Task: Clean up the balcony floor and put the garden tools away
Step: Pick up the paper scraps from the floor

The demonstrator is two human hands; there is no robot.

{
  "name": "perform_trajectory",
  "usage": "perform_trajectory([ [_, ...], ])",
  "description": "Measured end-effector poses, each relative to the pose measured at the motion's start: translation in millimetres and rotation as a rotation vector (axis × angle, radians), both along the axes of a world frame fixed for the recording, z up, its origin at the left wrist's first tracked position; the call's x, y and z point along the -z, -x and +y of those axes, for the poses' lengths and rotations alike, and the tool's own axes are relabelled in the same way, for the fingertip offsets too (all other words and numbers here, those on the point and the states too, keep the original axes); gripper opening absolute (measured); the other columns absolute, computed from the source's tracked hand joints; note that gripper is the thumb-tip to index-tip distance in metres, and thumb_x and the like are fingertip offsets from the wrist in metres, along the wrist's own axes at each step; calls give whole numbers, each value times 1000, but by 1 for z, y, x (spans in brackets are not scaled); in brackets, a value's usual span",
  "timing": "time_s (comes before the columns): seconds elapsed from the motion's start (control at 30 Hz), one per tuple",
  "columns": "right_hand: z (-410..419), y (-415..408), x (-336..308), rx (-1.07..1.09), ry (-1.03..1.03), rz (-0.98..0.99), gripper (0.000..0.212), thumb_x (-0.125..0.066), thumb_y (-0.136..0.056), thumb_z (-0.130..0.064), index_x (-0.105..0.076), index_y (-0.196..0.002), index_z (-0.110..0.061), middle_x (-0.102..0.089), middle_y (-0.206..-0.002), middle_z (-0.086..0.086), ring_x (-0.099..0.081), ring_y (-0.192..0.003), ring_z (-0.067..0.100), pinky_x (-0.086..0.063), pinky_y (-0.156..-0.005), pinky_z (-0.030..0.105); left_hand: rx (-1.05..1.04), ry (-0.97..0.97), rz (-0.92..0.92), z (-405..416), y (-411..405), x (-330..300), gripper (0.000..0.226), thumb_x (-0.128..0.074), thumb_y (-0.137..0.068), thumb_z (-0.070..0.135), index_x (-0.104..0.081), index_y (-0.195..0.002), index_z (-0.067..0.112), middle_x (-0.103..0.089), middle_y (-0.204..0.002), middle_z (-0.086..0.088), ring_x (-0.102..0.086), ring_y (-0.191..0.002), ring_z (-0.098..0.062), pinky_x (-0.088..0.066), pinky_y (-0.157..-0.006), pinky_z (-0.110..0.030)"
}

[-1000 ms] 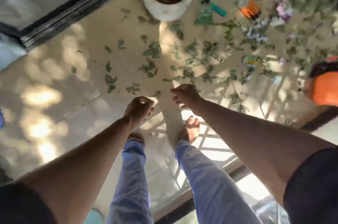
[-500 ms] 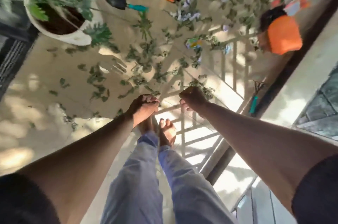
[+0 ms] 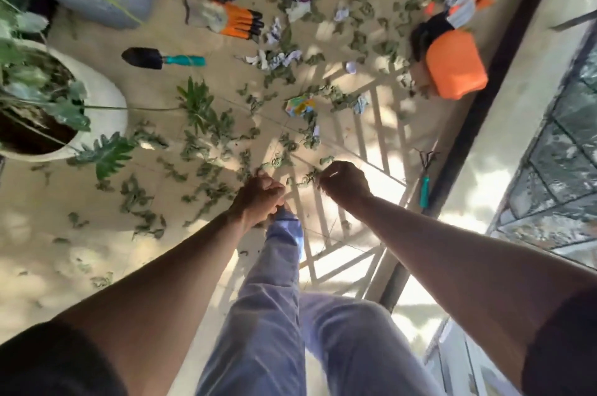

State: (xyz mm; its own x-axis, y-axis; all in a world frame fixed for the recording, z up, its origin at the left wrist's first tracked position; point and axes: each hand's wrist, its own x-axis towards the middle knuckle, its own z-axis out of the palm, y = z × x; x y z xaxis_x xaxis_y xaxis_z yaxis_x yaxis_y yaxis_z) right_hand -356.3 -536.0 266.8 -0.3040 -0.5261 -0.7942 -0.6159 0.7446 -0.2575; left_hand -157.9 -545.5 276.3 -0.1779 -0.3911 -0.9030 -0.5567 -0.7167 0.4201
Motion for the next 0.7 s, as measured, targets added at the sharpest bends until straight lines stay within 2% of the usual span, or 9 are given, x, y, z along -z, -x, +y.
perform_trajectory([
  [0.07,-15,6,3,-24,-28,5,15,-57,-90,-31,-70,-86,-27,-76,-90,-2,-72,-87,24,-58,-80,33,-20,-17,-11,-14,1,4,23,-56,-103,27,-65,-117,10,-76,-107,-9,-72,-93,-26,-59,-80,-37],
  [0.13,-32,12,10,-44,-32,-1,12,-59,-89,-30,-67,-81,-30,-76,-94,-4,-72,-89,23,-54,-76,28,-5,-21,-37,-28,4,11,21,-58,-103,24,-68,-115,11,-77,-105,-10,-70,-86,-24,-54,-66,-28],
  [0.2,-50,18,26,-78,-13,5,11,-61,-90,-30,-66,-80,-31,-76,-99,-5,-70,-97,20,-46,-75,25,-36,-35,-60,-41,8,25,18,-58,-102,19,-70,-111,10,-76,-106,-15,-67,-83,-25,-48,-58,-24],
  [0.3,-73,30,55,-119,19,41,14,-57,-97,-28,-71,-97,-26,-67,-108,-11,-61,-109,13,-41,-90,26,-90,-51,-91,-59,15,51,18,-60,-102,18,-71,-111,9,-77,-105,-15,-71,-80,-25,-50,-47,-21],
  [0.37,-84,38,79,-108,39,53,13,-54,-100,-23,-68,-99,-23,-56,-106,-12,-55,-111,12,-33,-99,26,-57,-37,-98,-67,22,74,19,-61,-100,20,-73,-110,8,-77,-101,-12,-71,-78,-23,-50,-50,-21],
  [0.5,-93,54,154,-205,-12,7,7,-60,-97,-28,-65,-101,-30,-68,-104,-6,-60,-102,13,-42,-94,25,-104,-46,-104,-82,39,135,18,-63,-100,25,-73,-111,14,-76,-87,-4,-69,-73,-20,-52,-63,-25],
  [0.53,-96,57,172,-234,-23,-19,7,-60,-96,-30,-63,-102,-31,-71,-106,-2,-66,-103,18,-48,-94,29,-116,-50,-105,-84,43,151,17,-63,-100,27,-72,-109,15,-76,-87,-4,-68,-73,-19,-53,-67,-29],
  [0.6,-101,62,211,-358,-47,-24,18,-58,-95,-32,-62,-113,-27,-70,-116,8,-68,-107,31,-53,-87,34,-121,-72,-87,-88,51,179,19,-60,-102,30,-70,-113,18,-76,-97,-5,-68,-79,-18,-52,-72,-31],
  [0.7,-113,65,248,-459,-82,16,33,-56,-98,-31,-55,-128,-19,-67,-122,11,-65,-108,33,-51,-80,35,-109,-123,-82,-89,63,212,29,-55,-104,30,-66,-127,18,-75,-107,-4,-68,-85,-17,-51,-69,-28],
])
